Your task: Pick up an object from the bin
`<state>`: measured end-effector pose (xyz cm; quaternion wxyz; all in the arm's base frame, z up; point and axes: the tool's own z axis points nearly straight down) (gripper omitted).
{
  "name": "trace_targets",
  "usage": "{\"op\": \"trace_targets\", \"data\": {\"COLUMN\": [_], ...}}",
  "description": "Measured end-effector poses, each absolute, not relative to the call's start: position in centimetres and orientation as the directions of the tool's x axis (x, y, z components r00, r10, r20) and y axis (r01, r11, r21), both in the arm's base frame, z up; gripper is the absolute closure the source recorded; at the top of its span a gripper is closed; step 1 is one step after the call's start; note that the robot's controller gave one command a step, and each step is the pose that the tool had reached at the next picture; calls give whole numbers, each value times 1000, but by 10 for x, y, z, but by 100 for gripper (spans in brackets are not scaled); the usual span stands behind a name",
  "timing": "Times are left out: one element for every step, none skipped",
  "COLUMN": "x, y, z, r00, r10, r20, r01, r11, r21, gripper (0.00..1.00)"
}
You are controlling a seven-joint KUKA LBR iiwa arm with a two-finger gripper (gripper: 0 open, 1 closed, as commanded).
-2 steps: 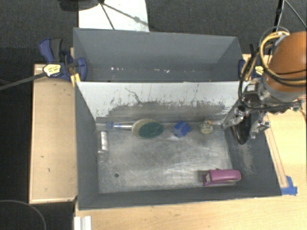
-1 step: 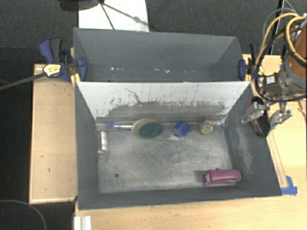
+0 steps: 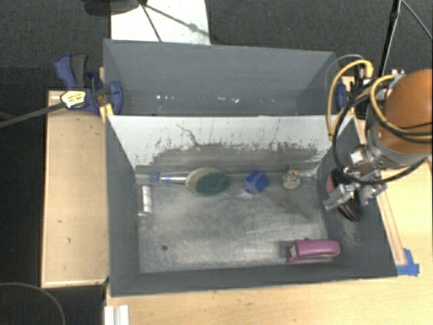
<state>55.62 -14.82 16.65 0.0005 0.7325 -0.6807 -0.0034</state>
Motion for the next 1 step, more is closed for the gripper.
{"op": "trace_targets", "data": {"x": [553], "y": [-135], "z": [261], "r00": [57], "r10": [-998], "r20": [1], "r01": [-998], "r11": [-57], "r21": [-8], "gripper": [100]}}
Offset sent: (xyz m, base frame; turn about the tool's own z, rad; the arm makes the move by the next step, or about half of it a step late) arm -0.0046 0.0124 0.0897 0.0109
